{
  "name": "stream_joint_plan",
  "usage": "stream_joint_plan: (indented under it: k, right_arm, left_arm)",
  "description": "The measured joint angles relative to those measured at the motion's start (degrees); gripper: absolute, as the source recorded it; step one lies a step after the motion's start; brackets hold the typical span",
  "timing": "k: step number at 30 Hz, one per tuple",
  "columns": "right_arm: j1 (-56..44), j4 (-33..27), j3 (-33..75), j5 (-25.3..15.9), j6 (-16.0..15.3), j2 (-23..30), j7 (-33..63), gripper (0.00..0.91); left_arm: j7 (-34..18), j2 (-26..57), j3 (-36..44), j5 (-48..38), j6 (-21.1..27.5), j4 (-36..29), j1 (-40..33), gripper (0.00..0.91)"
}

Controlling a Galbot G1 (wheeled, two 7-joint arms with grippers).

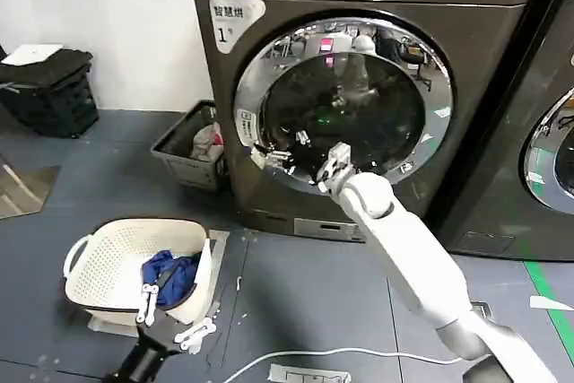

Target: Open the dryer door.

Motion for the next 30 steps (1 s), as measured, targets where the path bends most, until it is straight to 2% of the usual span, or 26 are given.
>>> stream_joint_plan:
  k: [30]
  right_arm:
    - [3.5,-7.3,-1.3,-2.4,1.1,4.5,-0.9,0.907]
  left_arm:
    - [-0.1,0.5,0.0,-0.2,-0.2,1.6,-0.4,0.907]
